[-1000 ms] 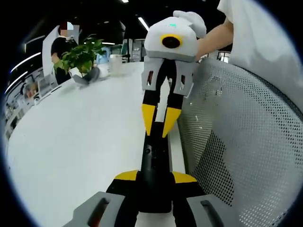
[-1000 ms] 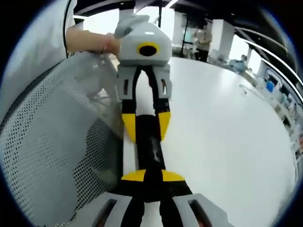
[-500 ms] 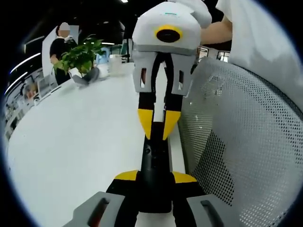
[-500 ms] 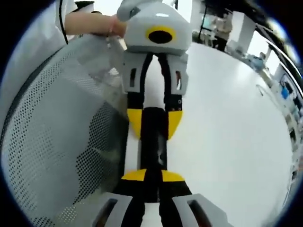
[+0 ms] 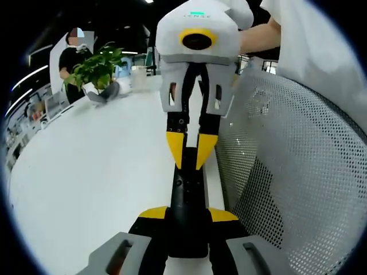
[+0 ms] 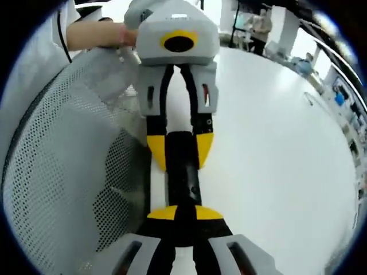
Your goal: Press the specified remote control buttons in sequence, fully releasing each button before pressing the next.
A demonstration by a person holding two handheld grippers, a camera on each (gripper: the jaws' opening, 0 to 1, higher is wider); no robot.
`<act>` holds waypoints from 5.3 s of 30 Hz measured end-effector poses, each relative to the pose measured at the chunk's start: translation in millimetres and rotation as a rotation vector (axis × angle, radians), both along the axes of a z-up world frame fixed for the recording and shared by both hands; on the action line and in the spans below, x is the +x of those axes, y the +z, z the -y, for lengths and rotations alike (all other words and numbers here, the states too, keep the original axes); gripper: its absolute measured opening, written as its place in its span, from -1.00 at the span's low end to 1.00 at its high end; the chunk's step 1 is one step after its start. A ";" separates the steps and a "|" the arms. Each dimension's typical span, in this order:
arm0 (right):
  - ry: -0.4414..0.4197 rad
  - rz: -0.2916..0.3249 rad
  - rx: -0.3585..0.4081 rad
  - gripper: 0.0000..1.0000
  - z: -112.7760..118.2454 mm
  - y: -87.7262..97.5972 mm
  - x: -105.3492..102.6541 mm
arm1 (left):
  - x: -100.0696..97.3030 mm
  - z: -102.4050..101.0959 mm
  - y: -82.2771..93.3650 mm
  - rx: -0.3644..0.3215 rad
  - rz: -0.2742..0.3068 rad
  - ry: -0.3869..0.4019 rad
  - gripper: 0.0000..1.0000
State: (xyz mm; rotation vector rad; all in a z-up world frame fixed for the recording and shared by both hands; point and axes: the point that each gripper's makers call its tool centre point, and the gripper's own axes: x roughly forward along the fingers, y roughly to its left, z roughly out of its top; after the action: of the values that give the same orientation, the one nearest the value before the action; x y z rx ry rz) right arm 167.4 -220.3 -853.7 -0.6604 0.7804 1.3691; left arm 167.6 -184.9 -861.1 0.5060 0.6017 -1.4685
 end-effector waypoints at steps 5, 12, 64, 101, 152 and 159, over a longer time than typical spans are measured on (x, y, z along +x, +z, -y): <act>0.050 0.115 0.029 -0.88 -1.3 0.4 -2.1 | -0.4 -0.1 0.3 0.000 0.000 0.001 -0.51; 0.080 0.102 0.018 -0.90 -7.3 -0.2 -1.7 | -0.4 -0.3 0.0 0.001 0.004 -0.002 -0.51; 0.068 0.135 -0.081 -1.00 -9.1 0.1 -4.0 | -0.3 0.0 0.4 -0.003 0.001 0.003 -0.51; 0.033 -0.042 -0.115 -1.00 2.7 -1.0 -3.5 | -0.1 -0.2 0.9 -0.010 -0.014 0.004 -0.51; 0.138 0.070 -0.158 -1.00 11.6 -0.9 -3.1 | -0.4 -0.4 0.7 -0.011 -0.013 0.008 -0.51; 0.210 0.107 -0.260 -1.00 8.9 -3.0 -2.4 | -0.2 -0.1 0.8 -0.009 -0.011 0.008 -0.51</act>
State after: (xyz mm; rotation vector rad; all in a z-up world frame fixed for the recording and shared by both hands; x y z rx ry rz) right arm 164.9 -229.2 -856.7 -1.0356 0.8281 1.4206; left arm 167.4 -184.8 -860.3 0.4885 0.6048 -1.4669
